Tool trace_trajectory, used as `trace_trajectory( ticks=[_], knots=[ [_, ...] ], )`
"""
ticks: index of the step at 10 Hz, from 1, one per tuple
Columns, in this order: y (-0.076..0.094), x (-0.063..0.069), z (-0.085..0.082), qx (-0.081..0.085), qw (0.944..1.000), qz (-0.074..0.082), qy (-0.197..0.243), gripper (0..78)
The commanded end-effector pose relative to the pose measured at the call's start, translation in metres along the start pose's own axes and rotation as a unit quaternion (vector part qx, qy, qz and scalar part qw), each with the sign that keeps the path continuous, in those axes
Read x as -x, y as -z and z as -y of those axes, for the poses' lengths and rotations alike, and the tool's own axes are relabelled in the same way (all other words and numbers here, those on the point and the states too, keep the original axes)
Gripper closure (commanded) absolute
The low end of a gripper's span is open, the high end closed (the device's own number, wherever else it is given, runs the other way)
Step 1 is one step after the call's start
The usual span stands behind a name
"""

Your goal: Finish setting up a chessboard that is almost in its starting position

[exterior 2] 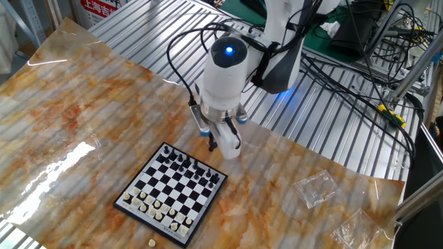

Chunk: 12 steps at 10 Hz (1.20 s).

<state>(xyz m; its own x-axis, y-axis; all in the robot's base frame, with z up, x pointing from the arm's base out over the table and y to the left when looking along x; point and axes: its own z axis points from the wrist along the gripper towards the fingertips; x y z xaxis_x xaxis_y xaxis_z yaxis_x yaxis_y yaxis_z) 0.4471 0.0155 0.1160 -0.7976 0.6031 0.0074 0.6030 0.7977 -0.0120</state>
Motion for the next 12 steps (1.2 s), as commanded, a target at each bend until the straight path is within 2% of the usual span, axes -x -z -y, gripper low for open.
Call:
trace_trajectory(
  ticks=[1, 2, 4, 12],
  knots=[
    [0.016, 0.018, -0.008, 0.011, 0.9956, -0.005, -0.093, 76.3],
    [0.019, 0.019, -0.012, 0.015, 0.9936, -0.009, -0.111, 76.3],
    [0.018, 0.019, -0.017, 0.015, 0.9926, -0.008, -0.121, 76.3],
    [0.011, 0.027, -0.035, 0.02, 0.9903, -0.003, -0.138, 76.3]
  ],
)
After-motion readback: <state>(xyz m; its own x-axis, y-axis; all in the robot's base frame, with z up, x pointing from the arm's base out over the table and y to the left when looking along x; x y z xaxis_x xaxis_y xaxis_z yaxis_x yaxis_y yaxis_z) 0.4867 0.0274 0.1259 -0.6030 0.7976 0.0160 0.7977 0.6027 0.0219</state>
